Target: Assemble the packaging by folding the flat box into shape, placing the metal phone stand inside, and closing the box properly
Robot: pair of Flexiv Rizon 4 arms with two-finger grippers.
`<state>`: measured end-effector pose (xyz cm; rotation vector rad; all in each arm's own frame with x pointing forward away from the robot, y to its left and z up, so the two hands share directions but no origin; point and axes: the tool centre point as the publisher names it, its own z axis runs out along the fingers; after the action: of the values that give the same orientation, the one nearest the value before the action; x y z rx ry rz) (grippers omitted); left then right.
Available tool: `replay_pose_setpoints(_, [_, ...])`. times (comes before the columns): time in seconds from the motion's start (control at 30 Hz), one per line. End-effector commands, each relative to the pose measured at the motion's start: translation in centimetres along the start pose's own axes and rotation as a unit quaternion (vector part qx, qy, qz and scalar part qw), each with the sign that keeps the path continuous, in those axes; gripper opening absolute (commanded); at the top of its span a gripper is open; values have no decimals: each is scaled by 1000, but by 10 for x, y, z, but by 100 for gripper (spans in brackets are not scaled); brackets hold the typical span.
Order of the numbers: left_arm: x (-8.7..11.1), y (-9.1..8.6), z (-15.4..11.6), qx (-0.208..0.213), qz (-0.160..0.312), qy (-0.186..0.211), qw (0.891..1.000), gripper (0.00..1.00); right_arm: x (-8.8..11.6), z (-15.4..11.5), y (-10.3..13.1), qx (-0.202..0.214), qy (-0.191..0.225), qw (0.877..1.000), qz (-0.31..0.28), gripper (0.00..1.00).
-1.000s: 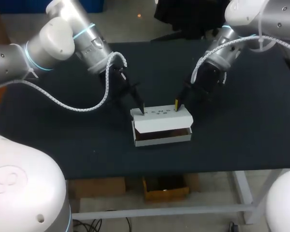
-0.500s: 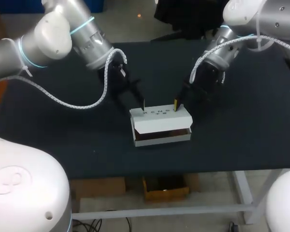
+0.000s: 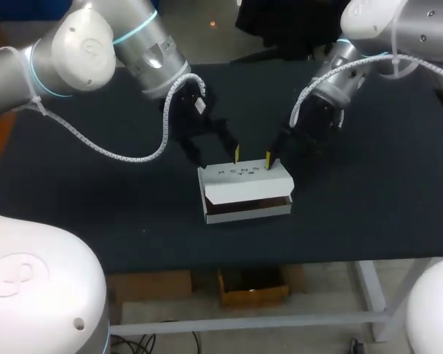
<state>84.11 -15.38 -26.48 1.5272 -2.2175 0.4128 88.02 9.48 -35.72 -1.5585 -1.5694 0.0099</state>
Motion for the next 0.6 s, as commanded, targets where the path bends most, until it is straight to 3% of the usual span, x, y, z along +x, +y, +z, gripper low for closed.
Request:
replay_pose_setpoints(0.03, [9, 0, -6, 2, 41, -11, 999, 100, 0, 0, 3, 4, 1, 1000, 1, 55])
replay_pose_setpoints(0.27, [18, -1, -14, 1, 158, -38, 987, 100, 0, 0, 3, 4, 1, 1000, 1, 55])
replay_pose_setpoints(0.43, [24, 4, -16, -13, 257, -71, 964, 100, 0, 0, 3, 4, 1, 1000, 1, 56])
replay_pose_setpoints(0.6, [30, 9, -6, -35, 330, -132, 934, 100, 0, 0, 3, 4, 1, 1000, 1, 55])
